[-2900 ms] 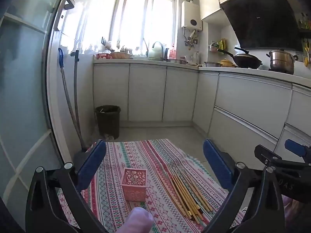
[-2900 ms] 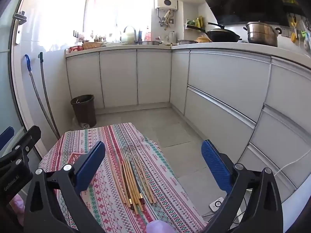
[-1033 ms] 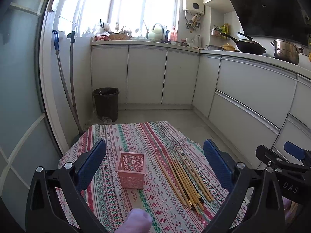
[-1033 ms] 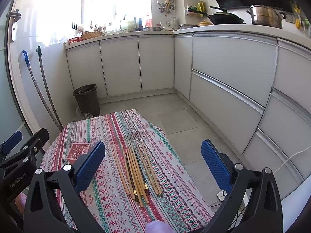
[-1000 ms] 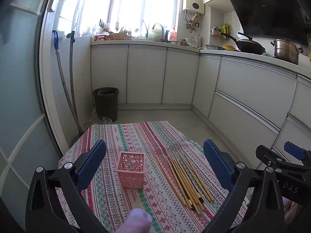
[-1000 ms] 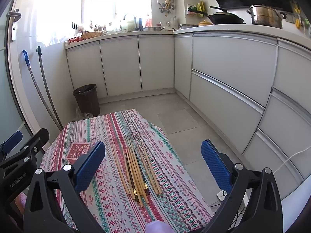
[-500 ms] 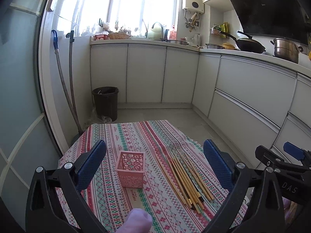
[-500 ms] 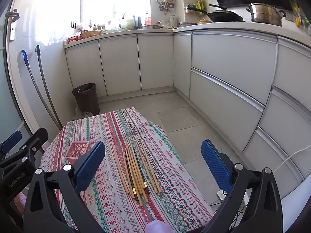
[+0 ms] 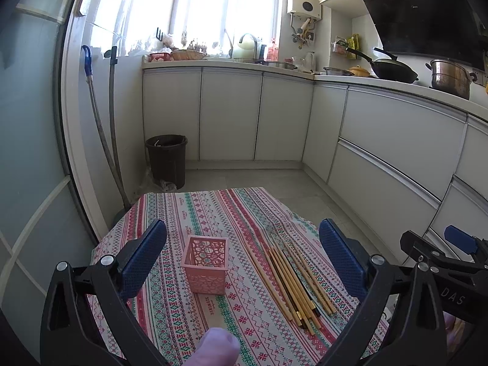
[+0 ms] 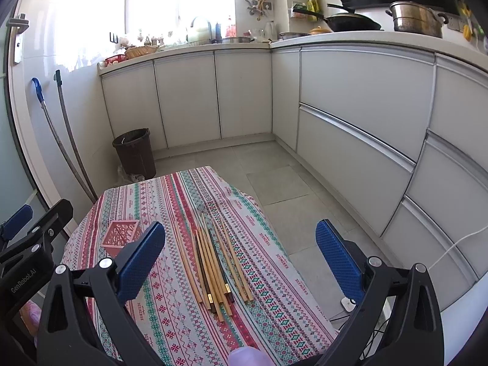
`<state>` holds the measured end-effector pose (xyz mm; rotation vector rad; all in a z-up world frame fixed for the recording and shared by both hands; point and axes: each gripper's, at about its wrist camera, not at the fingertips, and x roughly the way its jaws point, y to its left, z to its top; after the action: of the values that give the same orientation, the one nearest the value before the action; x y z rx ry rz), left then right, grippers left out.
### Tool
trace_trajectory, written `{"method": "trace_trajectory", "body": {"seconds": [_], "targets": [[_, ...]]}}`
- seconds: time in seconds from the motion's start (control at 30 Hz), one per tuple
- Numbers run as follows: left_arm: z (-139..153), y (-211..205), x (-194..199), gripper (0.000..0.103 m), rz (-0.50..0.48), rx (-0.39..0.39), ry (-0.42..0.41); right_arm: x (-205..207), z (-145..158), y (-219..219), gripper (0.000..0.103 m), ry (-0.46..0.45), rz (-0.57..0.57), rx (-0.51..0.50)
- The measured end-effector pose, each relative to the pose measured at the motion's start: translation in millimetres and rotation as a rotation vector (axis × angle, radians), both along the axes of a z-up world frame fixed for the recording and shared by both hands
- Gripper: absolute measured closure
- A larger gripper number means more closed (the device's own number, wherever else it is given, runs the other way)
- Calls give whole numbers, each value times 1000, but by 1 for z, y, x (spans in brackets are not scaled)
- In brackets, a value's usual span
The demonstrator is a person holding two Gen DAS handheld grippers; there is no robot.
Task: Organize utensils
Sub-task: 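Lower the right tool onto the chopsticks and grasp one chopstick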
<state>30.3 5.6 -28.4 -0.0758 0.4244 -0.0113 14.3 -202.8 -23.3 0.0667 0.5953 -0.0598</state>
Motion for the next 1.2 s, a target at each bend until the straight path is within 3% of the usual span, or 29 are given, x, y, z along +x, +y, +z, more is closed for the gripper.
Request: {"method": "trace_trajectory", "body": {"seconds": [0.43,0.57,0.73,0.93,1.03,1.1,1.2], "targets": [[-9,1,8,7,-17,-12,60,4,-7,-5,7,37,-13,22],[-20,0,18,7,-66,-43,145,10,-12,-13,7,76,-20,76],[-38,-9,31,7,-96,-28,251,13,-18,-24,7,87,-43,103],[-82,-30,60,7,-183,-30,493,29,-26,-41,7,99,-63,153],[-129,-52,77,7,-311,-83,730,56,-37,-58,7,160,-69,288],[-161,-65,82,7,-355,-141,863,81,-52,-75,7,242,-56,472],[-180,-79,89,9,-368,-135,899,125,-90,-101,7,387,-30,869]]}}
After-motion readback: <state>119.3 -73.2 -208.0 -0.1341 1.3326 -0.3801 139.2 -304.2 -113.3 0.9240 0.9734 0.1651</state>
